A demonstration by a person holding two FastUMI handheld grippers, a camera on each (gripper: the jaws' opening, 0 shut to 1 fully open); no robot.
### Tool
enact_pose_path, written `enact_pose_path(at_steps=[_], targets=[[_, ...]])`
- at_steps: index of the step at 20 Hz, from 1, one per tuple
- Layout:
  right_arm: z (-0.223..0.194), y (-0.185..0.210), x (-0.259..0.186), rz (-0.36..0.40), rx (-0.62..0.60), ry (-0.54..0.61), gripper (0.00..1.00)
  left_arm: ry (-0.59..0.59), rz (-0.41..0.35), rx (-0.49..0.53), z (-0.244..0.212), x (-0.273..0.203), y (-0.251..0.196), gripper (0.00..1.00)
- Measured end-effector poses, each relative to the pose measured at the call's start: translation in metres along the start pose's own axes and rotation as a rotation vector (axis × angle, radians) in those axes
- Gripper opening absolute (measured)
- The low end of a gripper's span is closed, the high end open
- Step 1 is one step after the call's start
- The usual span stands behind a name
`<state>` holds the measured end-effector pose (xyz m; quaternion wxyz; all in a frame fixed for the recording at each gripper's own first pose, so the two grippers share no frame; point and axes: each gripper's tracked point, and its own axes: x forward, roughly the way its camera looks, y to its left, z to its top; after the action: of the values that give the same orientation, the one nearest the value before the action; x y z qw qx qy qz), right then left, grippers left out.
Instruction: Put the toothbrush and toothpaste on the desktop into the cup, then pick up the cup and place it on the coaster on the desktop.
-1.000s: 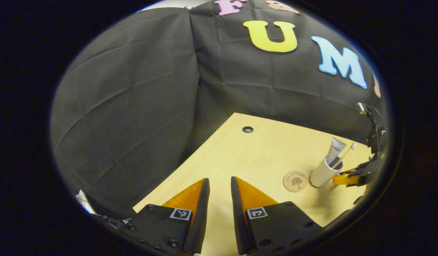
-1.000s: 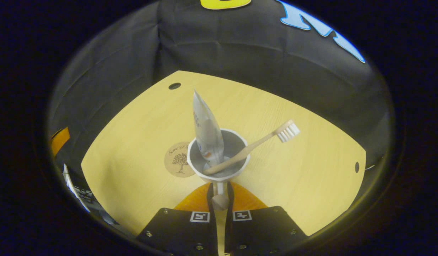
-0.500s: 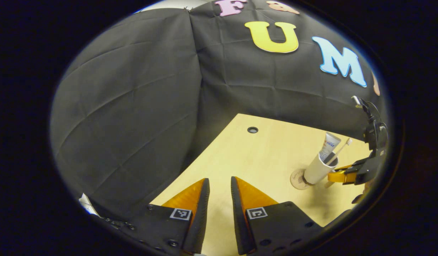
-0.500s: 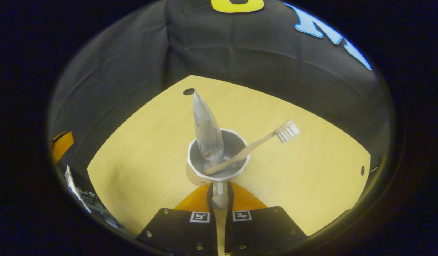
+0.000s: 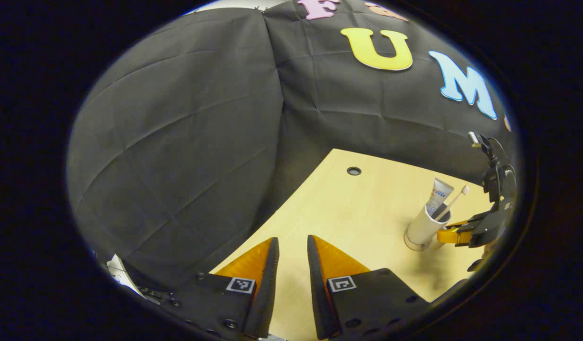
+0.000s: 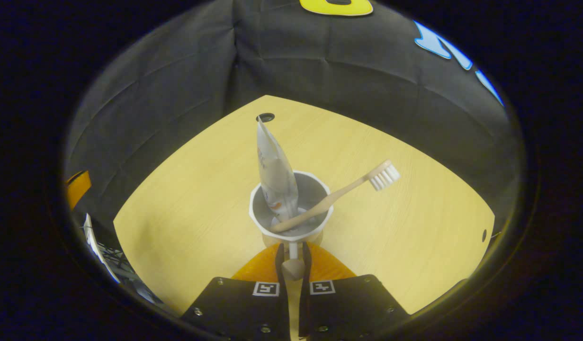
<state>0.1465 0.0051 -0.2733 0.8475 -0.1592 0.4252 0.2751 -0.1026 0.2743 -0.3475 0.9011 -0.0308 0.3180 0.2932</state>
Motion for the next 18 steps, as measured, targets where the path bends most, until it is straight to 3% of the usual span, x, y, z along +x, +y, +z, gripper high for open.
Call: enact_pose_path(at_steps=[2,6,7,8,10,11,12,13,14,15,18], targets=[[-0.003,0.002,0.002,0.003,0.003,0.012,0.08,0.001,-0.009,0.001,0.0,0.0,-0.005,0.43],[-0.001,0.003,0.0,0.021,0.04,0.025,0.2,0.0,-0.039,0.014,0.001,0.0,-0.02,0.43],[-0.002,0.004,-0.001,0.026,0.046,0.031,0.3,-0.001,-0.047,0.02,0.002,-0.002,-0.023,0.43],[-0.001,0.003,-0.003,0.027,0.048,0.028,0.24,-0.005,-0.053,0.025,0.003,-0.003,-0.026,0.43],[0.001,0.003,-0.011,0.032,0.054,0.024,0.27,-0.006,-0.066,0.034,0.002,-0.004,-0.031,0.42],[0.001,0.004,-0.015,0.034,0.058,0.025,0.21,-0.004,-0.073,0.036,0.003,-0.004,-0.034,0.42],[0.001,0.003,-0.02,0.033,0.061,0.025,0.27,-0.002,-0.081,0.037,0.002,-0.005,-0.037,0.42],[0.001,0.003,-0.025,0.034,0.064,0.021,0.28,-0.002,-0.09,0.039,0.002,-0.006,-0.038,0.42],[0.002,0.003,-0.032,0.035,0.066,0.014,0.22,-0.003,-0.099,0.041,0.001,-0.007,-0.04,0.42],[0.003,0.003,-0.038,0.035,0.07,0.003,0.28,-0.007,-0.109,0.045,0.003,-0.009,-0.045,0.42],[0.005,0.004,-0.065,0.029,0.095,-0.032,0.27,-0.028,-0.156,0.063,0.008,-0.015,-0.066,0.42]])
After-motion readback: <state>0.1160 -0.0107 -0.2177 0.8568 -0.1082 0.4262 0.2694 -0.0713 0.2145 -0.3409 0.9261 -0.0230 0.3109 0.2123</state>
